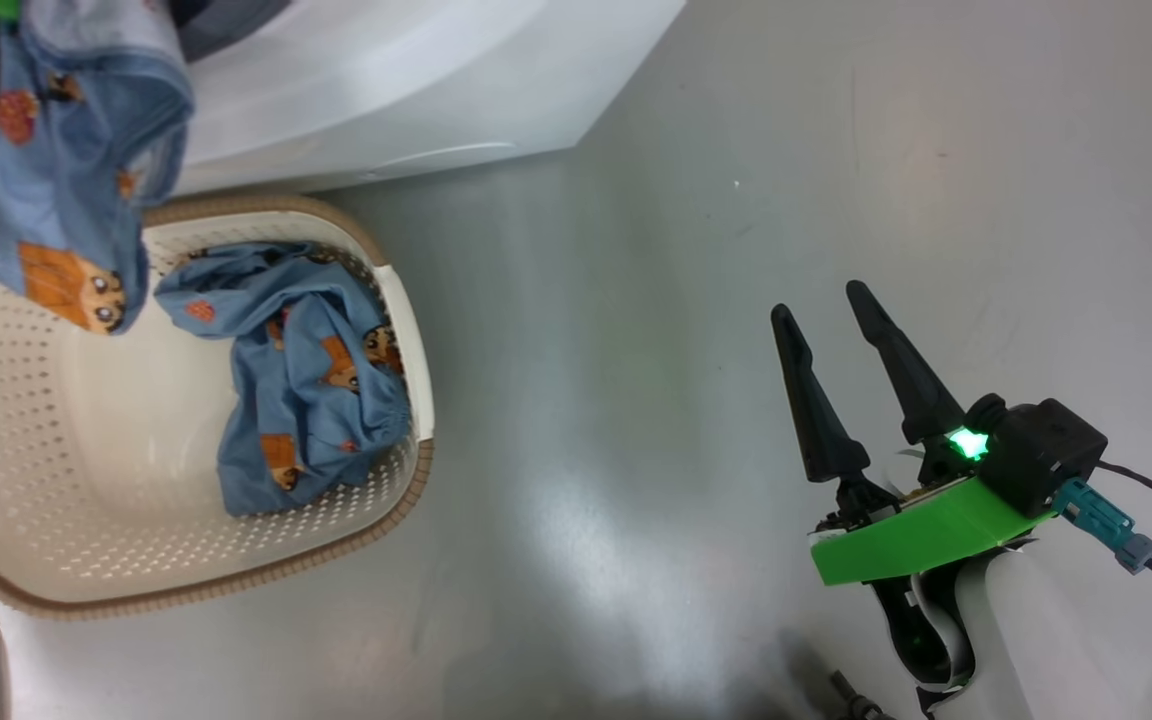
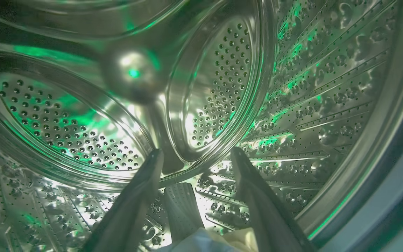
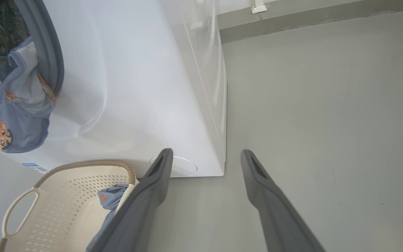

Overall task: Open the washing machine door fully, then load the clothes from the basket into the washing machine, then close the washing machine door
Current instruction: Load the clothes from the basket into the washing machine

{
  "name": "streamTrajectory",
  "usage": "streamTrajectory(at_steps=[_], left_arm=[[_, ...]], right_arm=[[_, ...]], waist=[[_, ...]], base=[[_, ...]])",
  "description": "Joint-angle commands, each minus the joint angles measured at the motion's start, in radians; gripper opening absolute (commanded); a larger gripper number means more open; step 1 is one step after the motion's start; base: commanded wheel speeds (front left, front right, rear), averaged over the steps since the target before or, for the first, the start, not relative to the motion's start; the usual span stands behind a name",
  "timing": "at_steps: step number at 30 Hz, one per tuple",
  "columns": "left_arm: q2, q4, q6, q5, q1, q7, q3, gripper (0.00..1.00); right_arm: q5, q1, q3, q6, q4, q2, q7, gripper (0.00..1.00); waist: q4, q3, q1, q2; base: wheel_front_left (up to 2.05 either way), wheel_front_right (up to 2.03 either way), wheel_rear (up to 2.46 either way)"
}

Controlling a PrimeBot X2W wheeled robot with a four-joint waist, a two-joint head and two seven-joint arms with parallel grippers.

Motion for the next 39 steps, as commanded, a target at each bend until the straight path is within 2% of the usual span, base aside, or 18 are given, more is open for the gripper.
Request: streamTrajectory(at_steps=[1, 13, 26, 39], left_arm=[[0.041, -0.049, -0.002, 0.01, 0.032, -0.005, 0.016, 1.0], [-0.001, -0.194, 0.003, 0.011, 0.23, -0.005, 0.04, 1.0], [-0.053, -0.382, 0.038, 0.016, 0.496, -0.005, 0.064, 1.0], [-0.059, -0.503, 0.074, 0.039, 0.682, -0.005, 0.114, 1.0]], right_arm=[[-0.011, 0.019, 0.014, 0.003, -0.016, 0.001, -0.005, 1.0], [-0.023, 0.04, 0.0, 0.003, -0.004, 0.001, -0.005, 1.0], [-0.03, 0.054, 0.003, 0.003, 0.001, 0.001, -0.005, 1.0], [-0.041, 0.052, 0.003, 0.003, -0.001, 0.001, -0.005, 1.0]], waist=[[0.014, -0.016, 0.0, -0.0001], [0.053, -0.067, 0.0, -0.0001], [0.075, -0.106, 0.0, -0.0001], [0.087, -0.113, 0.0, -0.0001]], base=[[0.0, 0.0, 0.0], [0.0, 0.0, 0.0], [0.0, 0.0, 0.0], [0.0, 0.0, 0.0]])
